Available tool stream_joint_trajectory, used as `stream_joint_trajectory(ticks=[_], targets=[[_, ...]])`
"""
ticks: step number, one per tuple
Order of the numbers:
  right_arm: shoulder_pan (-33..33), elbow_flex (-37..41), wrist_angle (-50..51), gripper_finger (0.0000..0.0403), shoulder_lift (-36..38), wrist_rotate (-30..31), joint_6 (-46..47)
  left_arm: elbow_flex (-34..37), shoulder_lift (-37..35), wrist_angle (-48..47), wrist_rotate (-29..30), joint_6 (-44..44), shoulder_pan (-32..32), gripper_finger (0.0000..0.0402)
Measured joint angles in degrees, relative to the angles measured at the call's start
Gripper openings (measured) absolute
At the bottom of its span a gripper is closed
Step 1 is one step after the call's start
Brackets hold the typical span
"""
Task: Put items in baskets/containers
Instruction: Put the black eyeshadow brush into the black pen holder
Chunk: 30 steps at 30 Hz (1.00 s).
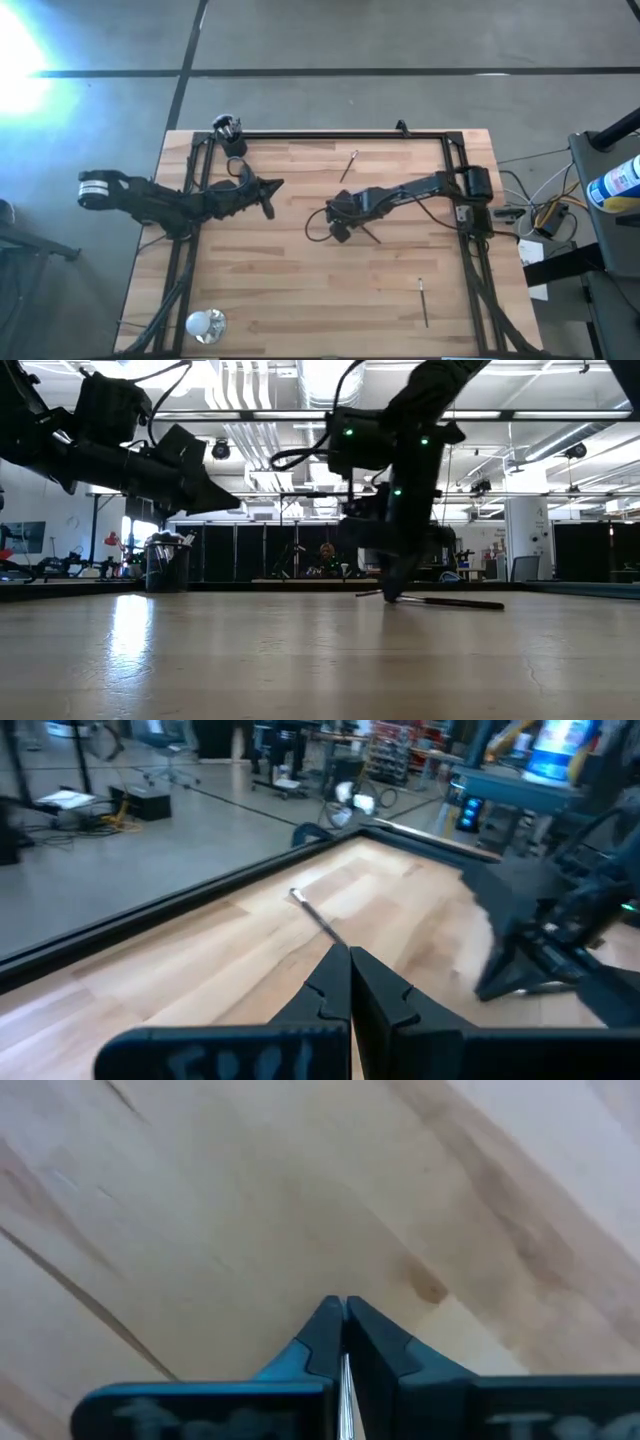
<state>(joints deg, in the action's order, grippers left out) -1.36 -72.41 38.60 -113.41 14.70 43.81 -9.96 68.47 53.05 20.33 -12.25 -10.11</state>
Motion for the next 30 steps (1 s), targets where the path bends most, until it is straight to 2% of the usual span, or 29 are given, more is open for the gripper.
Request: stream_joint_trajectory(ticks=[3,5,7,8,11,13,17,22,25,30], targets=[[-0.05,4.87,-5.07,0.0009,4.08,0.26,-2.16,0.0,-0.02,-0.01,5.26,-1.63,0.04,0.0],[-0.05,9.0,-11.8,0.0009,7.5,0.22,-3.98,0.0,-0.02,-0.03,9.85,-4.04,0.04,0.0],[-0.05,13.65,-18.55,0.0009,11.07,-0.1,-5.57,0.0,-0.02,-0.12,11.72,-6.1,0.01,0.0],[-0.05,15.95,-22.05,0.0009,12.93,-0.37,-6.6,0.0,-0.02,-0.1,10.41,-6.09,-0.02,0.0],[-0.07,22.61,-33.33,0.0009,18.95,-1.0,-10.37,-0.53,-0.02,-0.11,0.82,-5.42,0.04,0.0],[-0.12,26.56,-40.92,0.0009,22.73,-1.1,-13.08,-1.48,0.0,-0.06,-2.72,-5.82,0.06,0.0],[-0.24,33.02,-54.27,0.0009,28.64,-1.76,-17.63,-4.14,0.73,-0.08,-3.43,-8.42,0.73,0.0013],[-0.21,37.77,-67.77,0.0008,32.93,-3.63,-23.33,-7.3,4.71,0.76,-4.59,-8.56,2.87,0.0067],[-0.21,38.94,-75.91,0.0008,33.57,-4.91,-26.5,-9.61,9.86,6.71,-7.7,-7.31,4.65,0.0104],[-0.16,39.22,-88.26,0.0008,32.87,-8.87,-29.34,-14.91,19.75,20.37,-20.45,-4.27,5.89,0.0139]])
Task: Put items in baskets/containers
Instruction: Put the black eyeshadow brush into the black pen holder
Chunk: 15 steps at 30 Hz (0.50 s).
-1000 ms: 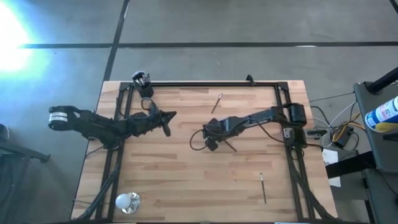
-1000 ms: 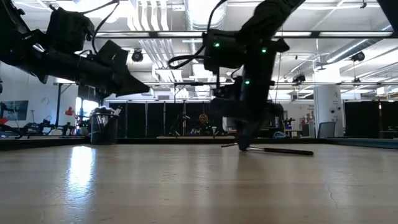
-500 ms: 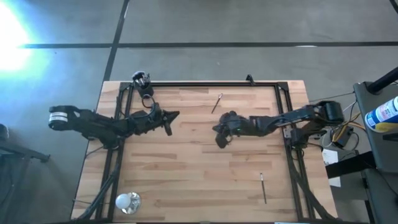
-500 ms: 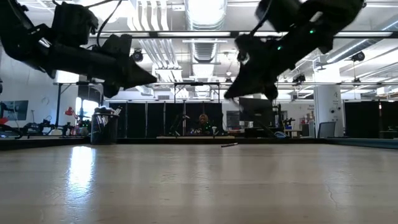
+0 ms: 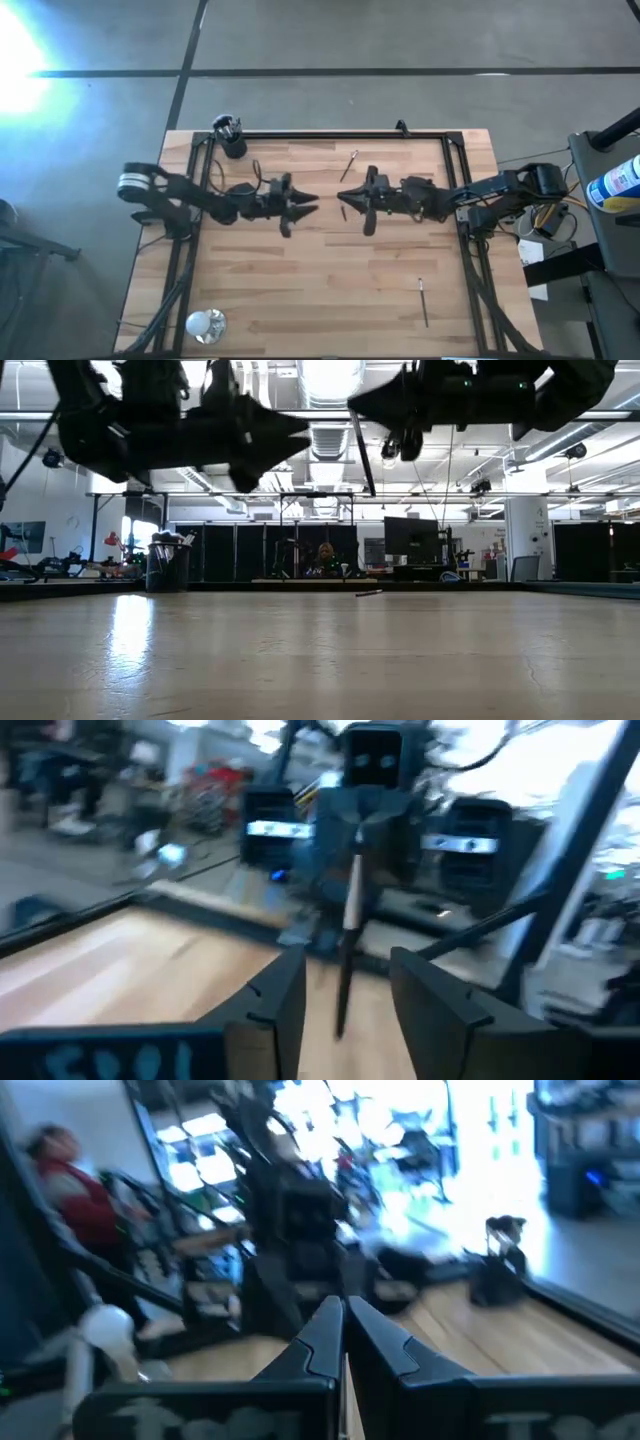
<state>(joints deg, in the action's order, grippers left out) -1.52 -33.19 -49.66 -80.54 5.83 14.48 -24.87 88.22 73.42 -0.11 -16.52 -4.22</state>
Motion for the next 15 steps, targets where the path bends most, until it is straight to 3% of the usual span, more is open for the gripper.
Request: stream_joint_trajectory(ticks=[7,15], targets=[[0.0,-1.31,-5.25,0.0008,-0.69,-3.59,-1.91,-8.62,7.25,2.1,-2.94,1.3,-0.05,0.0145],[0.04,-1.92,-5.38,0.0008,-0.69,-4.99,-3.16,-14.07,7.33,-0.13,-6.98,2.75,-0.09,0.0145]])
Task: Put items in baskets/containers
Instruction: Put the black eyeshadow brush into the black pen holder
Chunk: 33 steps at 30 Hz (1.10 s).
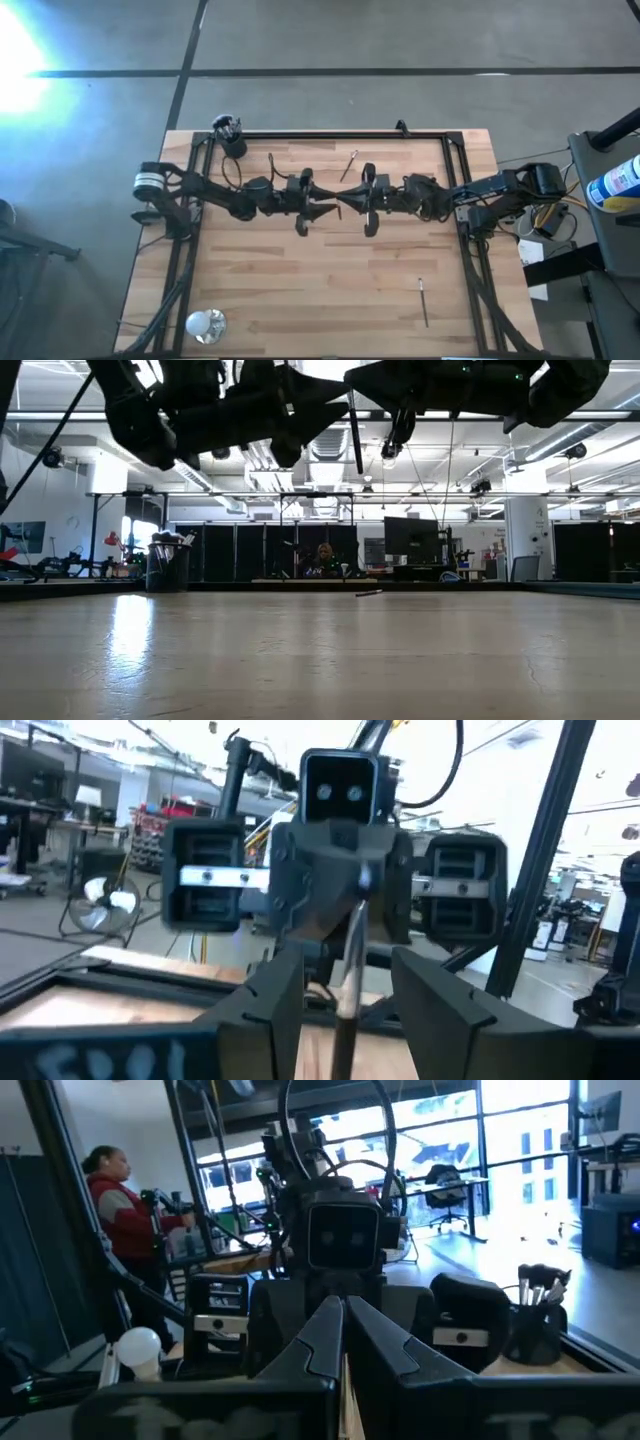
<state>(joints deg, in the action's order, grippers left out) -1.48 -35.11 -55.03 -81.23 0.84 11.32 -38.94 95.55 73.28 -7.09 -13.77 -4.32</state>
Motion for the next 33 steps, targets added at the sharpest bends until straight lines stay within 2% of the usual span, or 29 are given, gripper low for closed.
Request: stream_joint_trajectory(ticks=[6,10,13,17,18,21,26,30,33], targets=[[0.0,-0.02,-1.14,0.0008,0.04,-1.31,-0.98,-3.06,0.1,-6.92,-0.92,0.18,-0.09,0.0144],[0.0,-0.02,-1.06,0.0008,0.04,-1.31,-1.08,-4.81,0.1,-7.34,-2.05,0.53,-0.08,0.013],[0.0,-0.02,-1.04,0.0008,0.04,-1.29,-1.47,-5.42,0.1,-7.55,-2.41,0.55,-0.07,0.0093],[-0.02,-0.02,-0.96,0.0008,0.04,-0.62,-1.01,-5.3,-0.03,-7.5,-2.47,0.9,-0.18,0.0021],[-0.02,-0.02,-0.94,0.0009,0.04,-0.62,-1.04,-5.22,-0.05,-7.5,-2.35,0.91,-0.2,0.0016],[-0.02,-0.02,-0.89,0.0019,0.08,-0.53,-1.4,-4.71,-0.69,-8.1,-2.27,1.36,-0.44,0.0016],[-0.04,0.12,-0.86,0.006,0.86,-0.6,-1.58,-1.72,-4.39,-9.19,-0.27,3.57,-2.18,0.0016],[-0.04,0.88,-0.55,0.0094,2.42,-0.64,-2.69,2.7,-9.04,-10.3,1.78,3.92,-5.76,0.0016],[-0.04,1.81,-0.47,0.0105,3.71,-0.66,-3.79,5.48,-12.55,-13.92,4.84,5.2,-10.29,0.0016]])
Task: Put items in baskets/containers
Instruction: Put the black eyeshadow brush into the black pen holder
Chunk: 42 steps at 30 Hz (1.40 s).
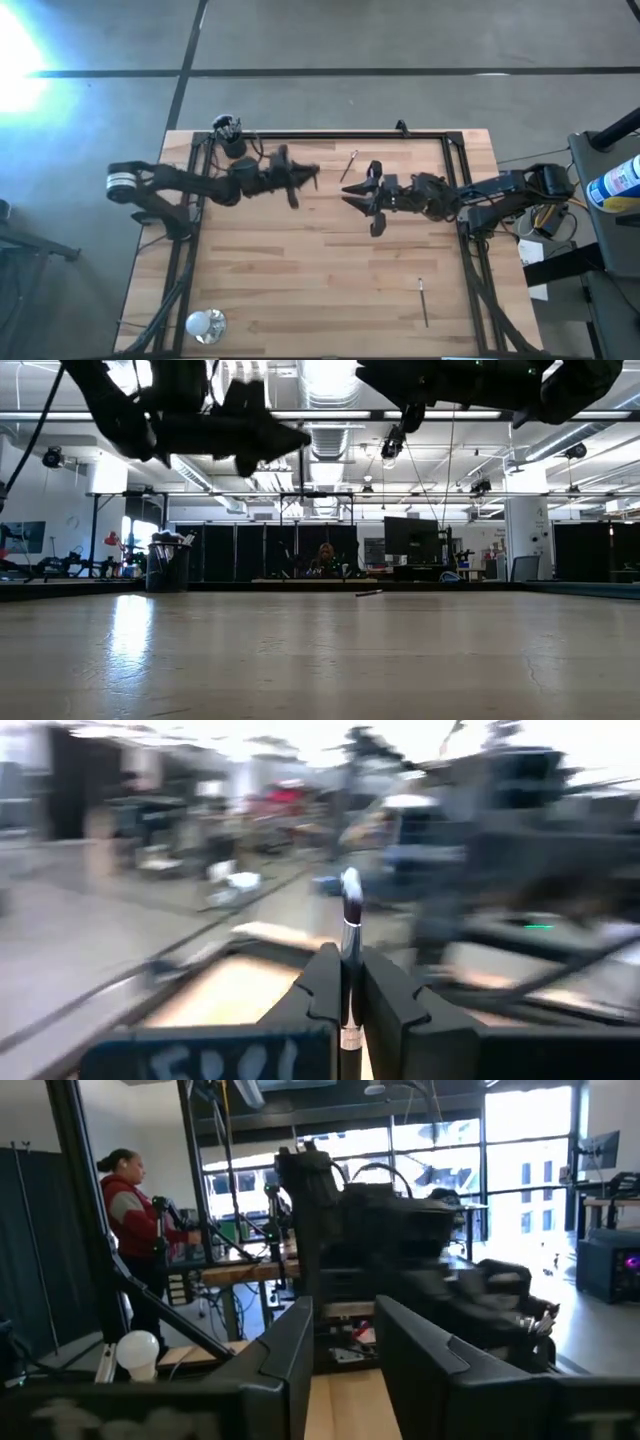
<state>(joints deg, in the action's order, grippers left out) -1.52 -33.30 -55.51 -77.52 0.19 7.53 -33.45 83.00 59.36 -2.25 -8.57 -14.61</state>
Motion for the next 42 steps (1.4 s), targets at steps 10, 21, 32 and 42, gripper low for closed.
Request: stream_joint_trajectory(ticks=[10,21,32,42], targets=[[0.11,2.01,0.01,0.0047,1.21,-0.02,-0.68,3.78,-5.78,-6.76,7.37,3.49,-23.83,0.0015],[0.11,2.07,0.89,0.0009,0.61,0.0,-1.78,11.22,-9.24,0.94,23.49,11.63,-30.48,0.0015],[0.11,2.14,1.73,0.0008,0.61,0.02,-3.52,18.9,-13.13,6.32,31.96,12.99,-34.81,0.0015],[0.11,2.14,1.73,0.0008,0.59,0.04,-3.69,19.04,-10.16,4.94,31.91,12.0,-38.32,0.0015]])
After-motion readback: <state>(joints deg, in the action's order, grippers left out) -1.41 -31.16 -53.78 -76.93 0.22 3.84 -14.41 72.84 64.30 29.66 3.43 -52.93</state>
